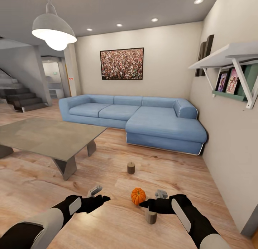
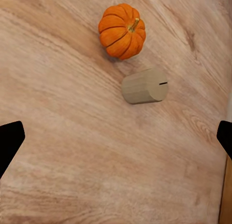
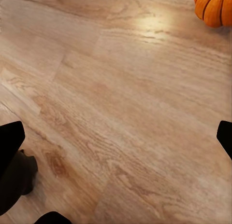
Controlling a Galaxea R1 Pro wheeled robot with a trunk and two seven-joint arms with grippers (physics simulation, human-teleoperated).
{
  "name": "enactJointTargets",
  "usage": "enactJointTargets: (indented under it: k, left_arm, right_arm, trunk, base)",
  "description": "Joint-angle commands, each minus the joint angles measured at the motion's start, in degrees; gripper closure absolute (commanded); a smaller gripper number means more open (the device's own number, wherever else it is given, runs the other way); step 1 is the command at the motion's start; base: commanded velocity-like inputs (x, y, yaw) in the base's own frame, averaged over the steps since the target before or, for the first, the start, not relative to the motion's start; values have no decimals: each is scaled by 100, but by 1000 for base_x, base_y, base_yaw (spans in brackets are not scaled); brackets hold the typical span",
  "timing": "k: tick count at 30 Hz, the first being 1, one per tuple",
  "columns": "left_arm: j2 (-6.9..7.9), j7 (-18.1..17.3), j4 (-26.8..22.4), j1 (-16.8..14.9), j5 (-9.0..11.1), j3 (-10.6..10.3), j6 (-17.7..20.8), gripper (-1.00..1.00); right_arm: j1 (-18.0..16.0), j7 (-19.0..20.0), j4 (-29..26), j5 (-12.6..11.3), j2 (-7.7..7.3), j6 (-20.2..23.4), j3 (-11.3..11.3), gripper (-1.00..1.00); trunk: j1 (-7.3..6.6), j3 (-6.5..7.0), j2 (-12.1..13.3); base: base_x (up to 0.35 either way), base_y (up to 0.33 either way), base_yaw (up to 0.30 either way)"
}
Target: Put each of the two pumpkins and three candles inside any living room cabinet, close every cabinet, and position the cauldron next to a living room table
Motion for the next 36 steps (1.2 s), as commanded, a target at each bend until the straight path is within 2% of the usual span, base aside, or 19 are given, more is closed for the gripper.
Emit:
enactJointTargets:
  k: [1,7,9,16,23,36]
  left_arm:
    - [3,-5,-5,-2,60,-48,31,-100]
    - [3,4,-1,-2,51,-48,24,-100]
    - [3,7,2,-2,51,-48,22,-100]
    - [0,10,6,-2,51,-48,12,-100]
    - [-5,10,234,-2,50,-54,-401,-100]
    - [-48,10,289,-2,49,-56,-451,-100]
  right_arm:
    - [-3,21,-4,18,-5,14,11,-100]
    - [-3,21,10,30,0,-135,17,-100]
    - [-3,18,13,33,0,-314,18,-100]
    - [-3,13,38,33,-3,-370,18,-100]
    - [-3,16,73,28,-5,-381,12,-100]
    - [-3,13,77,28,1,-390,19,-100]
  trunk:
    - [-1,-6,-3]
    - [-1,-16,-3]
    - [-1,-26,-3]
    - [-1,-69,-3]
    - [-1,-75,-3]
    - [-1,-75,-3]
  base:
    - [0,0,51]
    - [0,0,178]
    - [0,0,201]
    - [0,0,171]
    - [26,-15,21]
    - [190,-225,1]
